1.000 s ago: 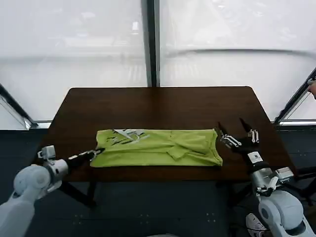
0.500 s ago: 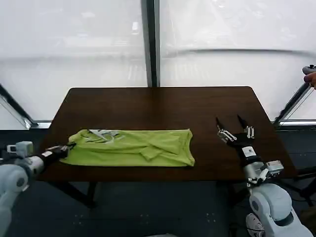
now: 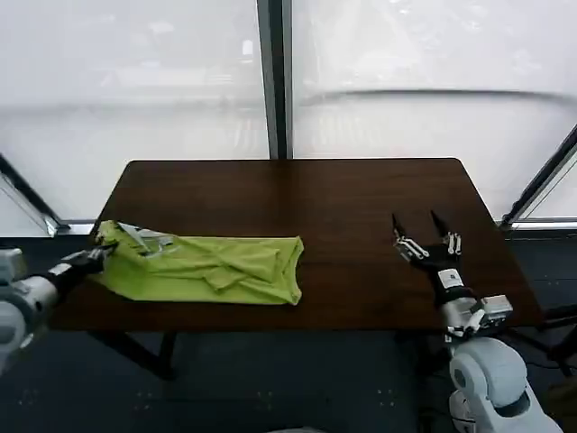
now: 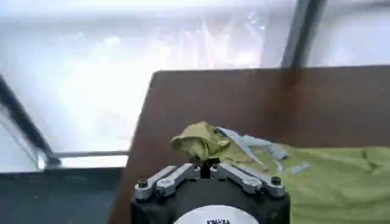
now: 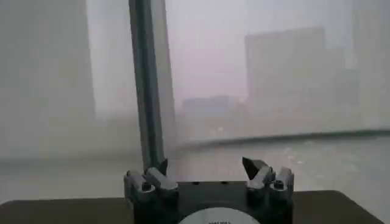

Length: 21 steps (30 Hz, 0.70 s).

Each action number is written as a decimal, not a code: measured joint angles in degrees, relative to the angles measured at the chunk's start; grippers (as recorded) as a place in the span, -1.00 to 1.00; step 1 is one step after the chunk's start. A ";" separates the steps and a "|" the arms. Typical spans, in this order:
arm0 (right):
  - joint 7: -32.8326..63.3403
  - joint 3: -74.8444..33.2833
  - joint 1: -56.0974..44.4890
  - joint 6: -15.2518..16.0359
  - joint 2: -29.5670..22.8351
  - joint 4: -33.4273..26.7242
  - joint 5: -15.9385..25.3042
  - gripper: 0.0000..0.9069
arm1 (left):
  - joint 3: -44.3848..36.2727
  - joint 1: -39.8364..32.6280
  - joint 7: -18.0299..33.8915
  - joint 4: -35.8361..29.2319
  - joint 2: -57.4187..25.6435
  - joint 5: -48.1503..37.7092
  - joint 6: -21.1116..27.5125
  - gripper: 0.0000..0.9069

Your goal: Fold and organize the clothes.

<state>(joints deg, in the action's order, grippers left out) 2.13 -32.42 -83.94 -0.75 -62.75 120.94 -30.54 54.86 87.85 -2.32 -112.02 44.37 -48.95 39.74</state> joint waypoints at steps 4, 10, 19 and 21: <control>0.37 -0.28 -0.55 0.43 -0.76 0.63 0.61 0.94 | 3.32 1.13 2.16 -1.66 0.03 -1.87 -0.24 -1.00; 0.47 -1.72 -2.63 1.00 -2.08 2.46 1.84 0.94 | 2.37 -0.06 6.97 -5.74 2.58 -11.78 2.43 -1.00; 0.10 -5.10 -7.84 1.38 -5.04 5.84 3.86 0.94 | -7.43 -4.38 10.31 -11.61 10.32 -17.88 2.46 -1.00; 0.07 -5.57 -8.65 1.36 -5.68 6.22 4.31 0.94 | -9.80 -5.36 10.61 -11.95 11.86 -17.47 2.46 -1.00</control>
<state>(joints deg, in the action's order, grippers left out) 2.20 -37.99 -92.59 0.61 -68.44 127.16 -26.22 45.05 82.49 8.30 -123.97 56.23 -66.42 42.20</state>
